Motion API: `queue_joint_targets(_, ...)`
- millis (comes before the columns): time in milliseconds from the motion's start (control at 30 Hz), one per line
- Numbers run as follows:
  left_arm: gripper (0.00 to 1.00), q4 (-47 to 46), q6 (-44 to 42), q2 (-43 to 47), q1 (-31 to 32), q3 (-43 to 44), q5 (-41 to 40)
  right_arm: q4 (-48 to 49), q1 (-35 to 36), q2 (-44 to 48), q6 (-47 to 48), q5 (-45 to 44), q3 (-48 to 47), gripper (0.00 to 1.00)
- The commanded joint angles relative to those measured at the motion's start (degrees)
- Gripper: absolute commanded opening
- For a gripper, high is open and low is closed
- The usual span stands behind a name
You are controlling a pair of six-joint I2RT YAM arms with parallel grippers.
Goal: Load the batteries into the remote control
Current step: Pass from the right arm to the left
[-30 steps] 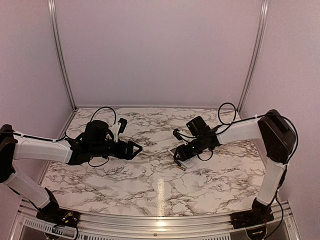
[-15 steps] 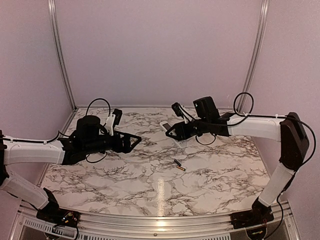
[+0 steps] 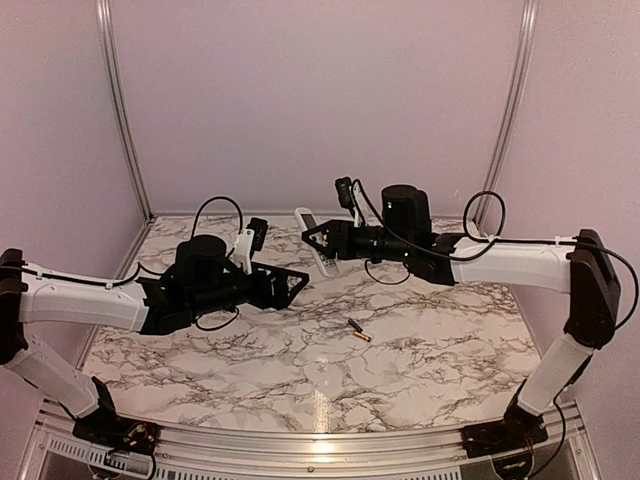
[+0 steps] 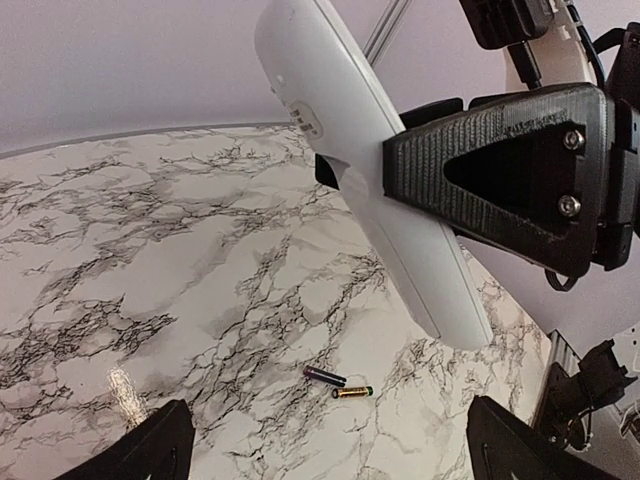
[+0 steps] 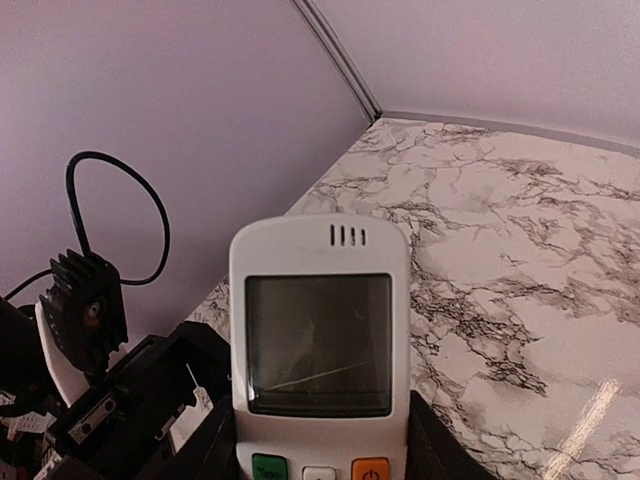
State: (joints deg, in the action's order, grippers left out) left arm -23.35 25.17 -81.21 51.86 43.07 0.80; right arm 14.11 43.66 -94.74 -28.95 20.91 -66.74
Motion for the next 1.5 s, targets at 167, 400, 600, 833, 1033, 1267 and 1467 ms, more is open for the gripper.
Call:
queue_joint_targets(167, 0.99, -2.54, 2.7, -5.5, 2.78, 5.67, -5.53, 7.19, 4.32, -0.72, -5.61, -9.51, 1.96, 0.17)
queue_joint_targets(400, 0.95, -1.58, 4.6, -9.4, 3.25, 8.78, -7.66, 8.22, 6.61, -2.14, -7.05, -12.65, 1.89, 0.18)
queue_joint_targets(600, 0.85, -3.67, 5.81, -10.25, 3.25, 9.06, -8.32, 10.53, 7.57, -2.65, -8.14, -13.54, 2.84, 0.17)
queue_joint_targets(833, 0.52, -2.88, 5.99, -9.31, 3.16, 8.09, -14.1, 13.55, 7.69, -1.11, -8.82, -12.72, 4.6, 0.23)
queue_joint_targets(1033, 0.27, -1.44, 1.91, -6.66, 3.16, 7.04, -18.18, 14.04, 7.54, 1.58, -8.07, -13.36, 6.24, 0.51)
queue_joint_targets(1267, 0.19, 4.01, -7.01, -3.32, 3.16, 5.5, -23.77, 8.56, 7.02, 7.61, -5.13, -11.28, 6.53, 0.81)
queue_joint_targets(1467, 0.16, 7.66, -20.88, 1.57, 4.16, 2.89, -34.44, -3.14, 3.5, 16.48, -1.7, -4.34, 5.8, 0.97)
